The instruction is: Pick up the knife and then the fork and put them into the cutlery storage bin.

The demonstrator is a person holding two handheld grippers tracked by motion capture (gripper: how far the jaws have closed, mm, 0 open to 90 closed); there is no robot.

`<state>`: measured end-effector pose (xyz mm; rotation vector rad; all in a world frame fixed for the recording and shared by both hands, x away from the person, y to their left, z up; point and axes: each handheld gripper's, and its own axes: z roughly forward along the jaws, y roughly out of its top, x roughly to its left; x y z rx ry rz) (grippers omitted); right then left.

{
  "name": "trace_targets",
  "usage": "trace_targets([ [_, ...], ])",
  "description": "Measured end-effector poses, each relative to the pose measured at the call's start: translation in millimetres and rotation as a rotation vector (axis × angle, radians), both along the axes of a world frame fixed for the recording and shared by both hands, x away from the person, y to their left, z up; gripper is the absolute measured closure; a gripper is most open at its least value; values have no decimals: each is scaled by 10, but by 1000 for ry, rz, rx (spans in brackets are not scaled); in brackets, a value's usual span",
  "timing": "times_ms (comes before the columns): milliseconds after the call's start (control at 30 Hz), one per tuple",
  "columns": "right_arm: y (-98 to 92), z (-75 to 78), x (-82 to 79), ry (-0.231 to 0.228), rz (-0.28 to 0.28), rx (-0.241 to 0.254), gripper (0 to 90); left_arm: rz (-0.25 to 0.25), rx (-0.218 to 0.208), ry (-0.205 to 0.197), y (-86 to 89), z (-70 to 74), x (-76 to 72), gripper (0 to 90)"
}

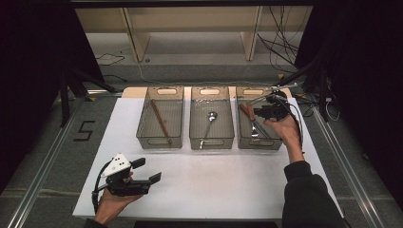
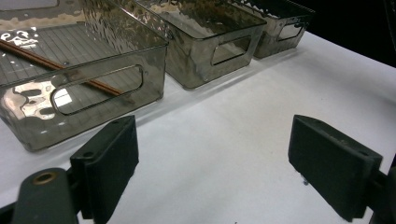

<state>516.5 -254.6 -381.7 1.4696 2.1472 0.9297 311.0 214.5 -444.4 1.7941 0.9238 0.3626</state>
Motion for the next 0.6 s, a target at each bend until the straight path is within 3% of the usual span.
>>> trace_targets([
  [267,80,114,-224,-40,53,43,447,-1,2,0,-3,1,1,155],
  [600,195,116,-574,-75,124,99,346,-2,5,2,-4,1,2,155],
])
